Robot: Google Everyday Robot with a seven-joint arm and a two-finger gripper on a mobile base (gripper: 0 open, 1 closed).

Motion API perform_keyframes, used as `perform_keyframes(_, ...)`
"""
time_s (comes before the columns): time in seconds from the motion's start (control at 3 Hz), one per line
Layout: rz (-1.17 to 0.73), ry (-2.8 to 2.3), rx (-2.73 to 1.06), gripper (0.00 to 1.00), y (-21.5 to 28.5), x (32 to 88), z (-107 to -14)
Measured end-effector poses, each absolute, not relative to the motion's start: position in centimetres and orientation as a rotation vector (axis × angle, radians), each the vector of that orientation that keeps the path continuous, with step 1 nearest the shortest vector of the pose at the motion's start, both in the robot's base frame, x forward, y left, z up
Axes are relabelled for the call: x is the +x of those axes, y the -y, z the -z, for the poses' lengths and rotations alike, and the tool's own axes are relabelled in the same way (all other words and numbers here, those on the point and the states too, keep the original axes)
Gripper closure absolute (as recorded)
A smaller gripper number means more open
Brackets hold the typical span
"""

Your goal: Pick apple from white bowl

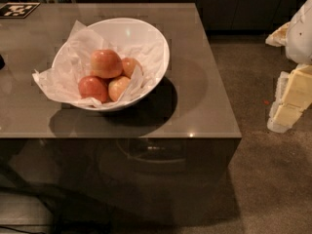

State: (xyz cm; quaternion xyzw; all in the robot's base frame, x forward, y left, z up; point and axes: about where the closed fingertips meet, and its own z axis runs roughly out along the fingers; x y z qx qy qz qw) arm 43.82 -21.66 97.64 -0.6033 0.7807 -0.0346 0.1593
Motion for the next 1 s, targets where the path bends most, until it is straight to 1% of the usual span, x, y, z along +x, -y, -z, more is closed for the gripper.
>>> perform_keyframes(0.33, 0.099, -2.231, -1.724, 0.0, 21.7, 43.8, -97.6)
perform_keyframes(0.67, 0.107, -2.216, -1.754, 0.0, 20.4, 44.7, -98.4)
perform_keyframes(1.0, 0.132, -2.127, -1.879, 0.0, 15.1, 47.2, -101.4)
